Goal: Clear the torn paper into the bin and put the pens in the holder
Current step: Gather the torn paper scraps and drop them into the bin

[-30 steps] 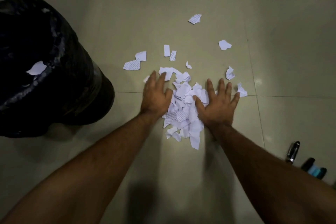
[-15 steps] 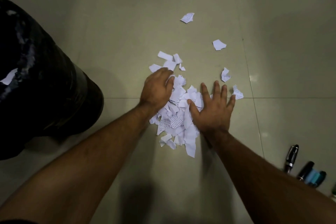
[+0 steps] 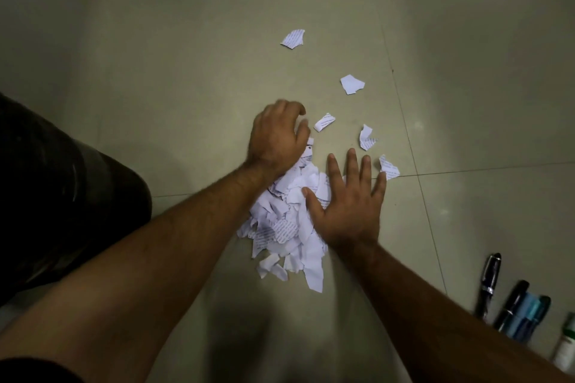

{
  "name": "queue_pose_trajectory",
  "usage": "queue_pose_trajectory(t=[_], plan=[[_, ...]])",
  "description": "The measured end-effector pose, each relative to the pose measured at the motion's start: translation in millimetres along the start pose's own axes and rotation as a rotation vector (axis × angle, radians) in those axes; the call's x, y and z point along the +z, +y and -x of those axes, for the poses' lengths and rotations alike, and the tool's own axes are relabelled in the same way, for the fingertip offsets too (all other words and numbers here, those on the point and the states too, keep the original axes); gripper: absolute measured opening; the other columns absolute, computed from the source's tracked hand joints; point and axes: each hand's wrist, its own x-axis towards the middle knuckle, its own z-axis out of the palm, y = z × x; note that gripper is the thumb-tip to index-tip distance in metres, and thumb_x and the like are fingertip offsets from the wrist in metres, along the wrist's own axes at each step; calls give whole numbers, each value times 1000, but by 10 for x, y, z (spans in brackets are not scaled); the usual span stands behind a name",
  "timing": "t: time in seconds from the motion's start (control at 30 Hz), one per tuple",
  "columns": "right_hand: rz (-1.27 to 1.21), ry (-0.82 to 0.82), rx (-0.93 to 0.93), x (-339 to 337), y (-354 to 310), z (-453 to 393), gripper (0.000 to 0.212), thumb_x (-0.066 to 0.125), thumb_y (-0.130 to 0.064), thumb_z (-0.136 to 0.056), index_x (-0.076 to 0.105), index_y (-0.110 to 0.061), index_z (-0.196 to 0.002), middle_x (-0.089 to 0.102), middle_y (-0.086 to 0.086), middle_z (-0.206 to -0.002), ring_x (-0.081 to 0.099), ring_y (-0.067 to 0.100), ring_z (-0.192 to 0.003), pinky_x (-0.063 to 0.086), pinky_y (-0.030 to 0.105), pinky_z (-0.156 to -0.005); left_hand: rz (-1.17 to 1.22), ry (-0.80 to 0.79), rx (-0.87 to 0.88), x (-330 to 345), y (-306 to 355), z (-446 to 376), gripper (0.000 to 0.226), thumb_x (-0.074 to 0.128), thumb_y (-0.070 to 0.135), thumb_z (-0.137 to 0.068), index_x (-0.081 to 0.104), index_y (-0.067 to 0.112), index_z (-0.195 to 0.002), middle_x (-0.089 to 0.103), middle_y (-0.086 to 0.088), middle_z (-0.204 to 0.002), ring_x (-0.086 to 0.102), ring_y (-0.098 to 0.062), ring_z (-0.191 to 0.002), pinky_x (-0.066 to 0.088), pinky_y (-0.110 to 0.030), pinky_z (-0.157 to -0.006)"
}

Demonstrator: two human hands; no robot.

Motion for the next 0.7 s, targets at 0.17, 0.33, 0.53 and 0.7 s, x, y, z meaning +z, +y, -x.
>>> queue_pose_trajectory(t=[0.17,0.33,0.53,0.7], plan=[[-5,-61,15,-36,-6,-26,79,33,-72,-90,31,-25,-153,19,11,-163,13,33,-151,9,59,-119,-168,-42,-81,219,-37,-664,49,50,29,-84,56,8,-128,58,-15,-127,54,-35,-119,39,-42,-103],[-42,-66,13,-47,7,-49,80,33,-73,-89,34,-25,-152,19,11,-163,13,34,-151,9,59,-119,-201,-266,-233,405,-153,-1211,74,46,50,-92,28,9,-150,24,-15,-159,21,-30,-148,15,-42,-121],[-39,-130,12,-107,0,-63,84,32,-76,-87,30,-25,-153,17,11,-164,10,34,-152,8,60,-118,-114,-165,149,461,42,-914,51,48,45,-85,58,9,-120,62,-12,-115,58,-35,-107,40,-41,-98],[-44,-145,16,-126,-35,-59,84,31,-76,-87,31,-25,-153,23,12,-162,14,35,-151,8,59,-119,-191,-165,293,539,473,-878,66,45,50,-85,45,18,-143,49,-15,-142,45,-34,-132,29,-46,-111]])
